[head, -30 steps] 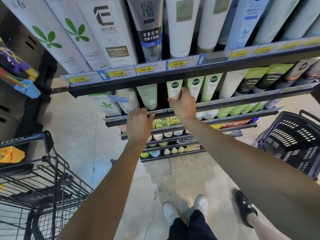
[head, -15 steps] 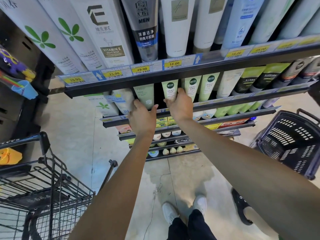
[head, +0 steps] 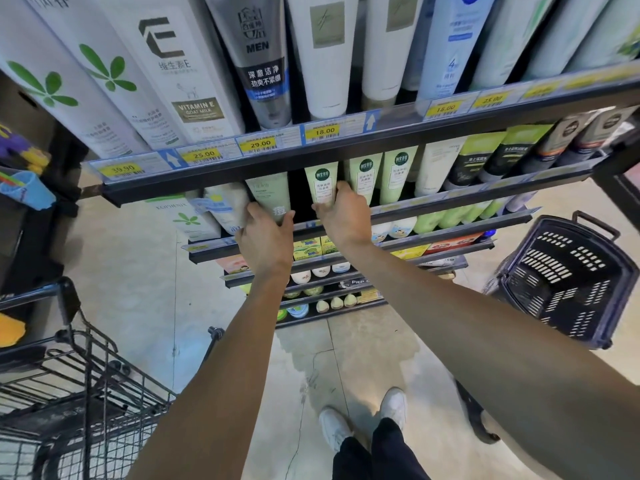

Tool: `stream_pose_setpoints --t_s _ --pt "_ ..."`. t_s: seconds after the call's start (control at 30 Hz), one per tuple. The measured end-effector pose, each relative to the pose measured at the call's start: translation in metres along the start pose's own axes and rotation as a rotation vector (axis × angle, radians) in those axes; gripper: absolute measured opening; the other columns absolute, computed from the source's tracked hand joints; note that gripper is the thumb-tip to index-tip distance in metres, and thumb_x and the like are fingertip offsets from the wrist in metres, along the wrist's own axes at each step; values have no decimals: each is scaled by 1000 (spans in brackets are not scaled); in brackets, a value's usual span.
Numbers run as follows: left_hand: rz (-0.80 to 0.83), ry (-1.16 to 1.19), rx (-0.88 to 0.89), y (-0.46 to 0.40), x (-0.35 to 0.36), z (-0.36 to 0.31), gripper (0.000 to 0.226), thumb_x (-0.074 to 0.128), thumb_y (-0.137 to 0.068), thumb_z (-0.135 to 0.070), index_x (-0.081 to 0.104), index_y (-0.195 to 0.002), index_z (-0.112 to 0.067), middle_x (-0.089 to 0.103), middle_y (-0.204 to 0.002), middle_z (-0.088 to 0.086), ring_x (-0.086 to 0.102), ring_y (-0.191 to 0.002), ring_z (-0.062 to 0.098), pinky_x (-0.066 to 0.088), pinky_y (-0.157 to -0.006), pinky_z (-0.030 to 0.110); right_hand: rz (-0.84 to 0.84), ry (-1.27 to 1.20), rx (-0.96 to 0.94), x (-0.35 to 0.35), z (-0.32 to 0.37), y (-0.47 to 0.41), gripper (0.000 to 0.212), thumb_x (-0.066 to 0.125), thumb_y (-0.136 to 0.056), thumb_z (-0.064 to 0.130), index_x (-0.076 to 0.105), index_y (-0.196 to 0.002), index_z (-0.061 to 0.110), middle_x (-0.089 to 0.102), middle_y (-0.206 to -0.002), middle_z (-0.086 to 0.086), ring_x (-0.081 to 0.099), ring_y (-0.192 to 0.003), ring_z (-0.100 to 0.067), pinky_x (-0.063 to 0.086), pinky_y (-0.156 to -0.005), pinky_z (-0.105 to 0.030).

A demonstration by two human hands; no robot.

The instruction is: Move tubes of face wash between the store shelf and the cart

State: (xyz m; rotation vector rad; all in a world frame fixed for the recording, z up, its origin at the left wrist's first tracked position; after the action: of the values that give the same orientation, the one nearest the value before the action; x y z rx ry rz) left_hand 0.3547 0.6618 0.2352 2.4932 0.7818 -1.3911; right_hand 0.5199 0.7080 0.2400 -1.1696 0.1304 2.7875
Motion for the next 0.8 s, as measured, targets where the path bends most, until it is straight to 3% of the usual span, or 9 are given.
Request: stream_pose_setpoints --t_s 0.13,0.2,0.27,0.33,0.47,0.67,0.8 --pt "29 -14 -4 1 1 1 54 72 -92 -46 50 -112 -1 70 -108 25 65 -102 46 44 -100 52 19 -27 -37 -8 -2 8 35 76 -91 29 60 -117 10 73 -95 -8 71 -86 -30 60 -75 -42" --pt "41 10 12 6 0 1 55 74 -91 -45 50 -113 -1 70 -109 24 65 -102 47 47 -95 52 23 -33 -52 -15 -7 17 49 74 -93 26 56 -136 8 74 -112 -12 71 -100 -30 59 -87 -41" --pt "43 63 12 14 -4 4 55 74 -91 -42 50 -119 -1 67 -113 22 63 -106 45 52 -88 52 21 -56 -49 -23 -16 28 57 71 -96 27 51 -146 8 72 -122 -11 71 -100 -25 58 -92 -40" --pt "18 95 14 25 -12 6 52 71 -95 -36 51 -128 -2 65 -119 20 61 -112 41 55 -87 51 -11 -87 -22 -35 -31 38 55 71 -97 29 53 -145 10 73 -117 -8 70 -92 -21 59 -91 -37" --pt "-13 105 90 61 -19 -11 42 64 -100 -34 57 -129 -4 66 -121 15 60 -115 36 53 -88 47 -120 -206 101 -72 -63 41 54 73 -95 32 55 -142 12 71 -127 -7 67 -114 -23 55 -98 -37" --pt "72 233 187 96 5 -87 39 67 -99 -30 63 -130 -6 70 -124 10 68 -109 28 52 -84 32 -159 -176 144 -105 -85 13 57 70 -96 33 51 -145 13 70 -125 -10 67 -112 -28 56 -94 -40" --pt "118 245 151 89 30 -127 49 66 -100 -28 54 -142 -6 66 -132 12 67 -113 31 54 -88 39 -131 -143 128 -104 -86 -7 52 72 -94 34 54 -138 13 70 -126 -9 66 -115 -28 54 -90 -39"
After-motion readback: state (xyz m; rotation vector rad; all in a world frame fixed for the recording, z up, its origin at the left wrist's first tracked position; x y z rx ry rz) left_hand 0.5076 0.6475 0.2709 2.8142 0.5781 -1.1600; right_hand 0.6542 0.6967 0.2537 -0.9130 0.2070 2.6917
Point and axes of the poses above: each hand's wrist, its own y-axis away from the middle knuckle, its own x-axis out of the palm, z = x × y, the point moved 6 cm from there along -y, towards the middle knuckle
